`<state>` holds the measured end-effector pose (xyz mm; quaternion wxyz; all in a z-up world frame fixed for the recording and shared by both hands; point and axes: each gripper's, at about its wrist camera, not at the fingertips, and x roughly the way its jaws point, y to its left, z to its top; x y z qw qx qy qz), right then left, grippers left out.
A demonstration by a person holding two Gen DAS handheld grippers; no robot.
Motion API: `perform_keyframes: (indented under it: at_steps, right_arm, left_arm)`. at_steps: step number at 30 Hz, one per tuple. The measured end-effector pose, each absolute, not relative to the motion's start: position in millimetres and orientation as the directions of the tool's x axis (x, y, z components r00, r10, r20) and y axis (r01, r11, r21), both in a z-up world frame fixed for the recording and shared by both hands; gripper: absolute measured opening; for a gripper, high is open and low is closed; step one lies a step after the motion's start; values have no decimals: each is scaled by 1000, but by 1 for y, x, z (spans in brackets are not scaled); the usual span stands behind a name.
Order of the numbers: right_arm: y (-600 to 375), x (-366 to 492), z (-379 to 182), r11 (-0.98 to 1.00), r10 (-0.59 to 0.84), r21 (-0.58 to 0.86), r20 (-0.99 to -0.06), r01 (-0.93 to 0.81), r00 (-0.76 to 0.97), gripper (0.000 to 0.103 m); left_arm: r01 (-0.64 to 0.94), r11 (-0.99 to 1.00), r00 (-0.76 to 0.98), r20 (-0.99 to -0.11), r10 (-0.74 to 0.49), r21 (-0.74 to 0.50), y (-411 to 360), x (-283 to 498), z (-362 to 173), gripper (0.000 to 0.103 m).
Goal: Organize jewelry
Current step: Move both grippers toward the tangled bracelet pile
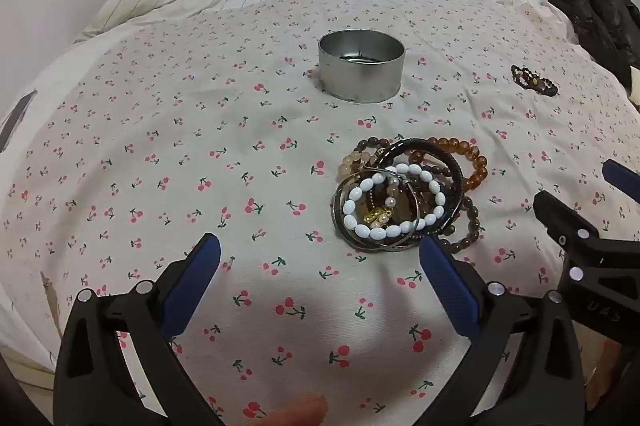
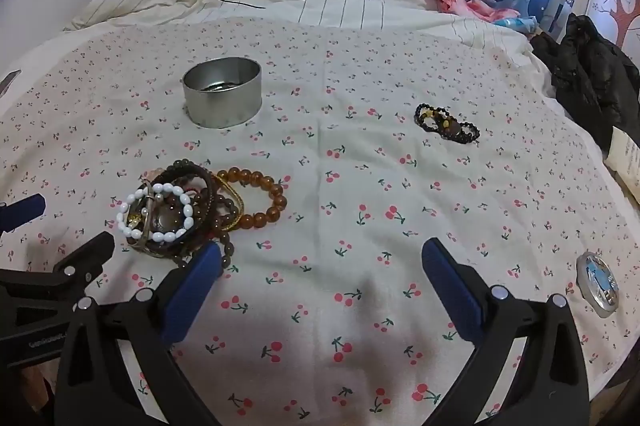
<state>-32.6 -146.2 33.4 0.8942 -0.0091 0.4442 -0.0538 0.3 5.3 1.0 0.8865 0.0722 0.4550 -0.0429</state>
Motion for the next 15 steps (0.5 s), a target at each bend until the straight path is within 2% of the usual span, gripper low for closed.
perform_keyframes:
  at_steps: [9,15]
  right_arm:
    - [-154,-43,45,997,-78,-49,-779,63,622,97]
    - [-162,-49,46,999,-32,-22,-780,24,625,97]
  left_arm:
    - [167,983,573,-819,-37,73,4,-2,0,96]
    - [280,948,469,-841,-270,-149,16,4,2,96]
